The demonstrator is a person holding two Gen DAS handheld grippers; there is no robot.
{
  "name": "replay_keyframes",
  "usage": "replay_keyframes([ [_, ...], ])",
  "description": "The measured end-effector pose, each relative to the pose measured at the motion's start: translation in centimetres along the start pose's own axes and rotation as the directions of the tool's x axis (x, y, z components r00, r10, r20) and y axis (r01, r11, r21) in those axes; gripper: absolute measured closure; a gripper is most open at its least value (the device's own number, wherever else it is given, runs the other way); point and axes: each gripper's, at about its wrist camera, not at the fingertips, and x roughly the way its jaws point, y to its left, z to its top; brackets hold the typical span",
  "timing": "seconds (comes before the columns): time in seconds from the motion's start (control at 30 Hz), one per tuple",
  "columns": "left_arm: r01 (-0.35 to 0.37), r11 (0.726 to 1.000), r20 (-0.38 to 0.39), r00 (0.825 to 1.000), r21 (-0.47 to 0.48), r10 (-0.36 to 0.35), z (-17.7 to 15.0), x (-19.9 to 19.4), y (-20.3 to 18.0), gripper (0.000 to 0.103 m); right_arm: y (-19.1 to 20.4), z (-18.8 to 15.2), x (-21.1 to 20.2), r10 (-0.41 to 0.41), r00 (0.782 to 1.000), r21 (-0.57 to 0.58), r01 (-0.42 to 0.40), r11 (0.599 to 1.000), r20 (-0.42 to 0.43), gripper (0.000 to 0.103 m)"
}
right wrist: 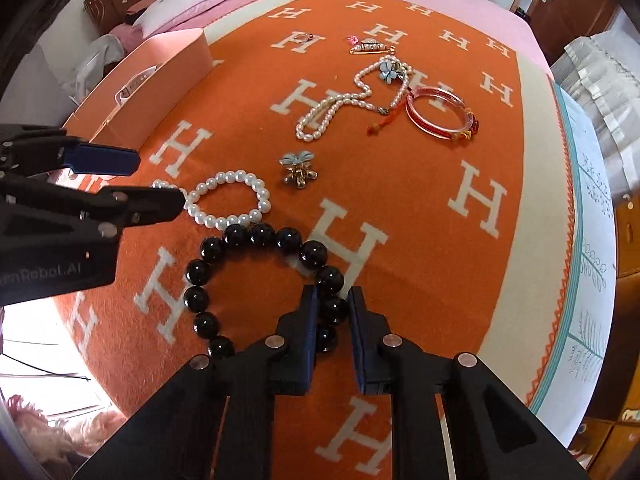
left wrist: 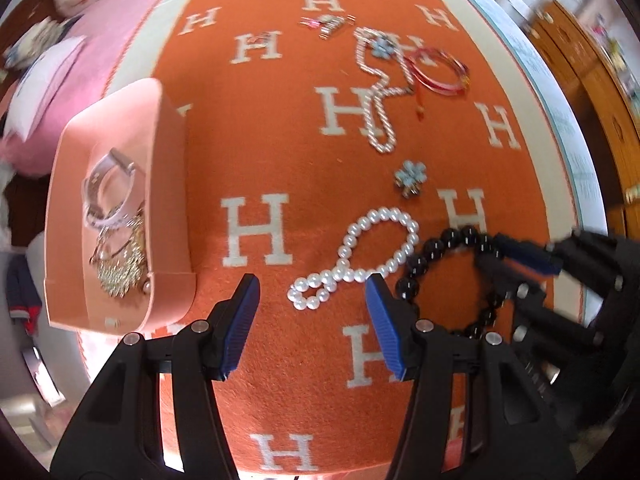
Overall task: Organize jewelry
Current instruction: 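Grasp the white pearl necklace with the left tool while the right tool grasps the black bead bracelet, then lift the pearl necklace in the left tool and the bracelet in the right tool toward the tray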
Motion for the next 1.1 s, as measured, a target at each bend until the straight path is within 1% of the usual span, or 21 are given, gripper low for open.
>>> replay_keyframes([
  [0.07,0.003,0.999,-0.003,1.0,0.054,-0.003,-0.1,0.1,-0.3,0.051,-0.7,-0.2,-0.1,0.016,1.0,0.032,-0.016,0.999,-0.008,0.088],
  [0.17,-0.017,0.988,0.012,1.0,0.156,0.016,-0.2,0.0,-1.0,0.051,-2.3,-0.5,-0.2,0.055,0.998,0.107,-0.052,0.993,-0.025,0.088],
  [0.23,-0.049,0.97,0.038,0.998,0.236,0.041,-0.2,-0.1,-1.7,0.051,-3.0,-0.7,-0.2,0.069,0.997,0.134,-0.064,0.989,-0.032,0.088],
  [0.27,-0.077,0.952,0.06,0.996,0.296,0.062,-0.2,-0.2,-2.4,0.051,-3.4,-0.7,-0.2,0.074,0.997,0.148,-0.068,0.987,-0.035,0.088],
  [0.33,-0.108,0.919,0.09,0.993,0.379,0.08,-0.4,-0.2,-3.5,0.057,-4.1,-1.0,-0.2,0.085,0.996,0.175,-0.077,0.982,-0.038,0.088],
  [0.37,-0.125,0.889,0.103,0.991,0.441,0.088,-0.6,-0.1,-4.3,0.067,-4.4,-1.1,-0.2,0.09,0.995,0.188,-0.081,0.979,-0.038,0.088],
  [0.4,-0.129,0.87,0.105,0.99,0.476,0.09,-0.7,-0.1,-4.9,0.075,-4.7,-1.3,-0.2,0.096,0.995,0.201,-0.086,0.976,-0.039,0.088],
  [0.43,-0.13,0.851,0.103,0.991,0.509,0.09,-0.8,0.0,-5.3,0.075,-4.9,-1.4,-0.3,0.1,0.994,0.211,-0.09,0.973,-0.038,0.088],
  [0.47,-0.132,0.824,0.106,0.991,0.551,0.088,-1.0,0.2,-5.9,0.076,-5.0,-1.5,-0.3,0.102,0.994,0.219,-0.091,0.971,-0.038,0.088],
  [0.53,-0.136,0.792,0.112,0.99,0.595,0.086,-1.2,0.5,-6.6,0.076,-5.3,-1.9,-0.4,0.109,0.993,0.235,-0.097,0.967,-0.037,0.088],
  [0.57,-0.133,0.77,0.111,0.99,0.624,0.081,-1.3,0.6,-7.0,0.076,-5.4,-2.0,-0.4,0.111,0.993,0.239,-0.099,0.966,-0.036,0.088],
  [0.67,-0.123,0.736,0.101,0.992,0.666,0.075,-1.2,1.3,-7.6,0.076,-5.8,-2.3,-0.5,0.118,0.992,0.255,-0.105,0.961,-0.038,0.088],
  [0.73,-0.108,0.735,0.072,0.994,0.67,0.08,-0.9,2.0,-7.7,0.076,-6.0,-2.4,-0.5,0.124,0.992,0.267,-0.11,0.957,-0.037,0.088],
  [0.77,-0.09,0.74,0.069,0.996,0.667,0.059,-0.7,1.9,-7.6,0.077,-6.0,-2.3,-0.3,0.126,0.991,0.272,-0.111,0.956,-0.037,0.088],
  [0.87,-0.021,0.755,0.008,1.0,0.655,0.022,0.5,2.1,-7.1,0.077,-6.3,-2.4,-0.3,0.137,0.99,0.29,-0.122,0.949,-0.035,0.088],
  [0.9,-0.001,0.76,-0.009,1.0,0.649,0.009,0.8,2.2,-6.8,0.079,-6.4,-2.5,-0.3,0.141,0.989,0.295,-0.125,0.947,-0.033,0.088],
  [0.93,0.026,0.767,-0.032,0.999,0.641,-0.007,1.1,2.3,-6.6,0.081,-6.4,-2.5,-0.3,0.142,0.989,0.297,-0.127,0.946,-0.031,0.088],
  [0.97,0.079,0.778,-0.074,0.996,0.623,-0.042,1.6,2.4,-6.2,0.088,-6.4,-2.5,-0.3,0.142,0.989,0.297,-0.127,0.946,-0.03,0.088],
  [1.0,0.111,0.787,-0.098,0.993,0.607,-0.065,2.2,2.6,-5.8,0.095,-6.3,-2.4,-0.3,0.141,0.99,0.296,-0.126,0.947,-0.03,0.088],
  [1.03,0.116,0.795,-0.102,0.992,0.595,-0.068,2.9,2.8,-5.4,0.098,-6.3,-2.4,-0.3,0.14,0.99,0.295,-0.126,0.947,-0.029,0.088],
  [1.1,0.142,0.818,-0.117,0.989,0.558,-0.092,3.6,2.8,-4.7,0.098,-6.3,-2.5,-0.3,0.142,0.989,0.294,-0.128,0.947,-0.027,0.088],
])
